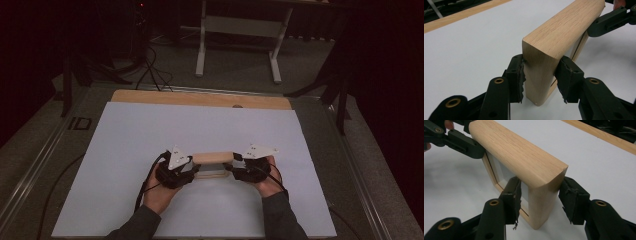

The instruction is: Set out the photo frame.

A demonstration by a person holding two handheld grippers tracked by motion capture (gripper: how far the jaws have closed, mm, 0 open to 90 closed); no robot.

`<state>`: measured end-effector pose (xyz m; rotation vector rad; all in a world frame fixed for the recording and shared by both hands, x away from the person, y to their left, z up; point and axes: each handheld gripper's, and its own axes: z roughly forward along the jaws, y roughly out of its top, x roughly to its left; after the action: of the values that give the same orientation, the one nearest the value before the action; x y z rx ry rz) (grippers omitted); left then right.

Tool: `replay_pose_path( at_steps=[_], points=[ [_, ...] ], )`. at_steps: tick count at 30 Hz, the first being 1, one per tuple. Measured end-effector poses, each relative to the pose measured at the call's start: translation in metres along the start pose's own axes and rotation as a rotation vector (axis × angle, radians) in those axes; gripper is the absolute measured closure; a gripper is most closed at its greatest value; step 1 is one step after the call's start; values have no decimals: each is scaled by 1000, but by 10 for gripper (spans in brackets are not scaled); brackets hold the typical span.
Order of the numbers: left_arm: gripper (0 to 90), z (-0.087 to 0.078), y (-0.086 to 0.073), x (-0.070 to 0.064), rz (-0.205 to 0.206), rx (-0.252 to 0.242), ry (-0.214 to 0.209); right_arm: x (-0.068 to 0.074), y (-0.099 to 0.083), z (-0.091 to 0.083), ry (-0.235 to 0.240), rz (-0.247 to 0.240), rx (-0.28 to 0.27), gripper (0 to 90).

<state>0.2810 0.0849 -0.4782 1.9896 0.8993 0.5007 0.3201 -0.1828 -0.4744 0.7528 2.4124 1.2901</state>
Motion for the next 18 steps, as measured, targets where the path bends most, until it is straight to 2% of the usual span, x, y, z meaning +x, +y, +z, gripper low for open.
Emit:
replay_pose_path(
  at_steps=[3, 18],
  points=[
    [589, 0, 0, 1, 12, 3, 8, 2, 0, 1, -9, -2, 0, 523],
    [581, -2, -1, 9, 18, 2, 28, 10, 6, 10, -48, 2, -3, 520]
  ],
)
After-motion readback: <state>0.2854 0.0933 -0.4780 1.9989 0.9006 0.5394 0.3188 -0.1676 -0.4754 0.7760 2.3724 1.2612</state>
